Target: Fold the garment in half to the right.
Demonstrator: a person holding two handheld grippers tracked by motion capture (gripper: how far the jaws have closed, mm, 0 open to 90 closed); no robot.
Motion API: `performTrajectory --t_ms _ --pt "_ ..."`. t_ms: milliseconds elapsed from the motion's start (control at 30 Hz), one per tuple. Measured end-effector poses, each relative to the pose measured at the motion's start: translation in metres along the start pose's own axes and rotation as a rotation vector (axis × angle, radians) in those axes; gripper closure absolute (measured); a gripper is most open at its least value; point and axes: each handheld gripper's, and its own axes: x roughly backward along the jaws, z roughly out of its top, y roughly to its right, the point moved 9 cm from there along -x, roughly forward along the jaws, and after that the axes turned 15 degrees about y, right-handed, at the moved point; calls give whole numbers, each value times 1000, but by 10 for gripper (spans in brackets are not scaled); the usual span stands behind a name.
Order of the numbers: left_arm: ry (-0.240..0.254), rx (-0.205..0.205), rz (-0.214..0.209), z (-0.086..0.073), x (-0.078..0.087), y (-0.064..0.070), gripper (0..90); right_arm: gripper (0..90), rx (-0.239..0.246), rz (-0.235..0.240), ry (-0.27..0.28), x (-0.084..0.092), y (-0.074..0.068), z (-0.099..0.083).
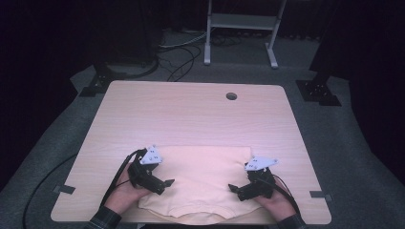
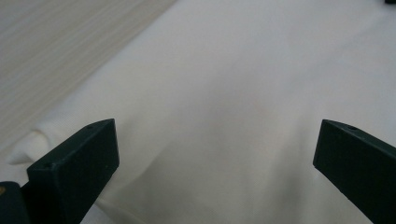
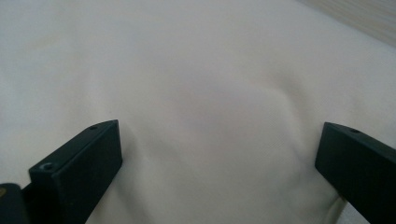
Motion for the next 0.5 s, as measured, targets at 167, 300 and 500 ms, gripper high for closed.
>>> performTrajectory --t_ms 167,300,500 --pt "34 -1 4 8 5 -15 0 4 2 0 2 0 0 0" --pt "57 16 -1 13 5 -25 0 4 1 0 2 0 0 0" --pt "87 8 7 22 5 -40 0 4 1 -1 2 0 0 0"
